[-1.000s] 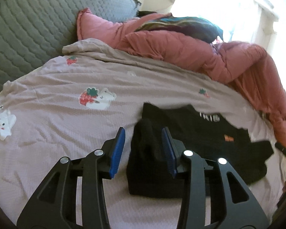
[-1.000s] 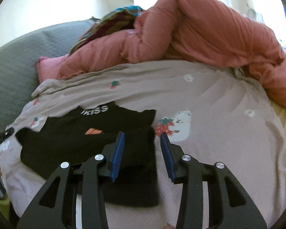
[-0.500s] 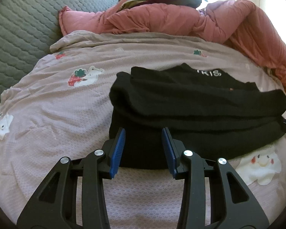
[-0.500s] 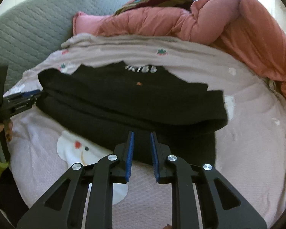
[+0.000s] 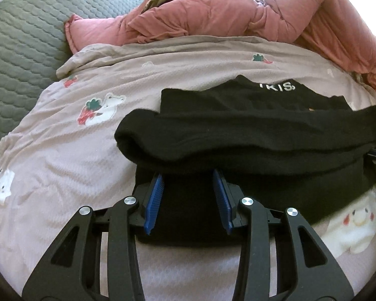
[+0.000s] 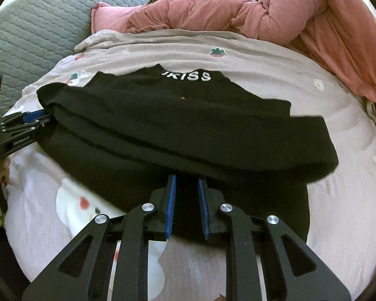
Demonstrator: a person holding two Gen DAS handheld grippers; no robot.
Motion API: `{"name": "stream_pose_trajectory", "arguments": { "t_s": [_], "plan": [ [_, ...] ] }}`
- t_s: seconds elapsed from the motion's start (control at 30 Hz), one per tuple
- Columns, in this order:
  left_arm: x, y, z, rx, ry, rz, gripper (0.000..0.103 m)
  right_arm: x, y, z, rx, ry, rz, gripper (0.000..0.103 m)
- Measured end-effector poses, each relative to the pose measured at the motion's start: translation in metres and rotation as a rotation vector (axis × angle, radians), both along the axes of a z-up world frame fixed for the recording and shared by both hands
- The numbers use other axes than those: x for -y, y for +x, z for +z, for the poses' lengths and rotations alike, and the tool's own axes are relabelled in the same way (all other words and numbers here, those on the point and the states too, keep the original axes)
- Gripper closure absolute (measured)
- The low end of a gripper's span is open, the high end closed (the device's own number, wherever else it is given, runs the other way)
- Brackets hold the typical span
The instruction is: Fold small clothes
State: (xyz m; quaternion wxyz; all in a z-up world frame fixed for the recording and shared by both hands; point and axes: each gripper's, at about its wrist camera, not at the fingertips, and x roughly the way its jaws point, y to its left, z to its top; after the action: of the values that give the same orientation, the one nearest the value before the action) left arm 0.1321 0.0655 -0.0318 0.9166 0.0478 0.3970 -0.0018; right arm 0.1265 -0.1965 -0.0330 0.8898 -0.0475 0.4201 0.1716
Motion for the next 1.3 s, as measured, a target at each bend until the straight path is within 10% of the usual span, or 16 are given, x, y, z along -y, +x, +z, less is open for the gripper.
{"name": "stream_pose_trajectory", "arguments": {
  "t_s": [0.57,0.9,1.3],
  "plan": [
    [0.001,0.07,0.018,-0.015,-0.221,0.076,0.071,0.018,0.079,0.021,0.002,0.035,-0.116,0.086],
    [-0.023,0.097,0.062,0.114,-0.322,0.135,0.071,0.042,0.111,0.03,0.018,0.039,-0.206,0.086],
    [-0.075,0.105,0.017,-0.022,-0.317,0.147,0.054,0.087,0.102,0.029,0.029,0.034,-0.307,0.065]
  ]
}}
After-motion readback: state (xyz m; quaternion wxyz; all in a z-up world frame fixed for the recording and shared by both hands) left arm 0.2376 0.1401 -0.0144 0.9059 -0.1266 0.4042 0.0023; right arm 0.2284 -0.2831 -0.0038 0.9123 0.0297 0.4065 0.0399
